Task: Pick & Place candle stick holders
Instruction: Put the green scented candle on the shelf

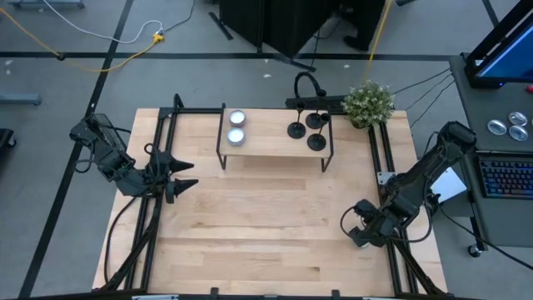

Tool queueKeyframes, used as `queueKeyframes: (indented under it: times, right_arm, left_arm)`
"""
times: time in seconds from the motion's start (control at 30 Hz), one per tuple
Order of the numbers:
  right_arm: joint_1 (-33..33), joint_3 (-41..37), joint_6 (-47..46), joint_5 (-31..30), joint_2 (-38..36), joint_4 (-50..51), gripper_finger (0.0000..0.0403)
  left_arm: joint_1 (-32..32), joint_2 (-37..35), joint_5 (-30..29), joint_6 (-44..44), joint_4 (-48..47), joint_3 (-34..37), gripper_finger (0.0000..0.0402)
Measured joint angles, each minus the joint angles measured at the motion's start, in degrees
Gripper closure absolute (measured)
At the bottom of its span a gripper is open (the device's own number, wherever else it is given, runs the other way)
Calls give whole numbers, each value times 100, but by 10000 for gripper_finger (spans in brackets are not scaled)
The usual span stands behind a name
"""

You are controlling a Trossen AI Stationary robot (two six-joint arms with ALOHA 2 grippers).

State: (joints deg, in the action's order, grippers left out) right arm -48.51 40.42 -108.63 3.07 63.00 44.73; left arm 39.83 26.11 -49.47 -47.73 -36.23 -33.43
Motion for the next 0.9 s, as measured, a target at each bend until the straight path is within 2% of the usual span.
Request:
queueKeyframes:
  times: [0.37, 0.9]
  right_arm:
    - [-51, -89, -25, -3, 35, 10, 76]
    - [-260, -89, -77, 0, 916, -466, 77]
  left_arm:
    - [0, 0, -2, -108, 2, 0, 50]
    - [0, 0, -9, -110, 2, 0, 50]
